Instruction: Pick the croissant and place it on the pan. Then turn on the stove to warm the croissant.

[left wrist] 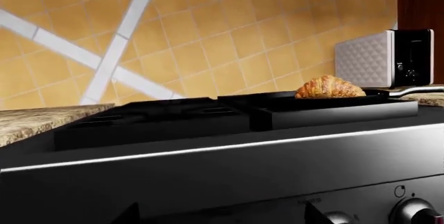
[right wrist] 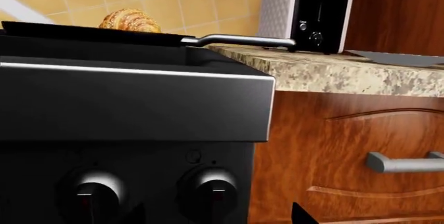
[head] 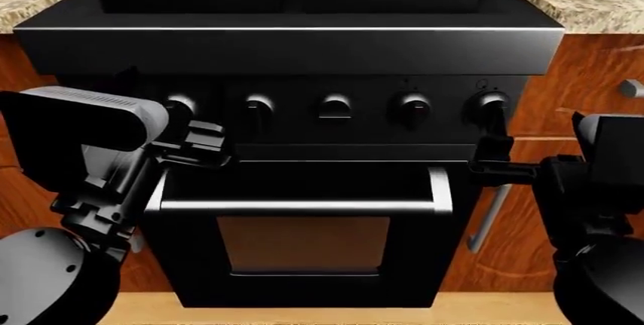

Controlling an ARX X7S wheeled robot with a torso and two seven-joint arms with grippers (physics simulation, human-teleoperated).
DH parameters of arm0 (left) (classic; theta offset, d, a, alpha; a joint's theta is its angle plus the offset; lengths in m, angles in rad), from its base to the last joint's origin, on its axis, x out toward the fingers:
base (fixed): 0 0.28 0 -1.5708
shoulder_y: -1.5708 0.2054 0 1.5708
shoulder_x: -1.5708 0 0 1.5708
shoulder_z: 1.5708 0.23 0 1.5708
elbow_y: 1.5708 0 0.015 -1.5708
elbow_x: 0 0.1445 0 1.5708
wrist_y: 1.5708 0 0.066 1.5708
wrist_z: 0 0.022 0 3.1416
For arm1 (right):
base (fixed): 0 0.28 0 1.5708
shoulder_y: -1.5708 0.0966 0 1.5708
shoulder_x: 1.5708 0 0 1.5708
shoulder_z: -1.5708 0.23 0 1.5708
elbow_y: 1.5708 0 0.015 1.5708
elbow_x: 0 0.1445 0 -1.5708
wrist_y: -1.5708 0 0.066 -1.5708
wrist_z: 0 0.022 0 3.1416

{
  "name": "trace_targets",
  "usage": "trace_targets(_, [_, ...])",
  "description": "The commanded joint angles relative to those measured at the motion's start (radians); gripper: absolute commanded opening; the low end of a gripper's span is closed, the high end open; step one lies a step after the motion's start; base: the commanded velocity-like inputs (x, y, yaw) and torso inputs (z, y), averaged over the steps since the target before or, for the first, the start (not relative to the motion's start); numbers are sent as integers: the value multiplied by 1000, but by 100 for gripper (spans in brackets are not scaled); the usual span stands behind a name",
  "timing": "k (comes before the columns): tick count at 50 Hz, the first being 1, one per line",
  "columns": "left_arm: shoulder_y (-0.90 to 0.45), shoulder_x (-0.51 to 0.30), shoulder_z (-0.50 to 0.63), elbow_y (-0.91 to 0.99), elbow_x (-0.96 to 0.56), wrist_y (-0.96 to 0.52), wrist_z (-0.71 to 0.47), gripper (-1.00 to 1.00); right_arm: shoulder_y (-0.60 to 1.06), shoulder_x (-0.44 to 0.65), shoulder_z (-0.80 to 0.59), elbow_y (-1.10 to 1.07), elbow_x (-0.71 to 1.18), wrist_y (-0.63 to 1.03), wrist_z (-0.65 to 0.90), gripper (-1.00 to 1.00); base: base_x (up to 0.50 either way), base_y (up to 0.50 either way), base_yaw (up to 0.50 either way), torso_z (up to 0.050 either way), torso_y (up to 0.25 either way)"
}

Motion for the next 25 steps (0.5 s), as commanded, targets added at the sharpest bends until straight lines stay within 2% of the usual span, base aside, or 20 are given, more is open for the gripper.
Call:
trace_targets(1, [2,7,2,-5,6,15,-1,100,32,14,-12,35,-5,7,-30,100,0,0,0,0,0])
trace_targets(25, [18,6,-13,-8,6,45,0,100,106,-2,-66,209,-39,5,-120,100,0,0,0,0,0])
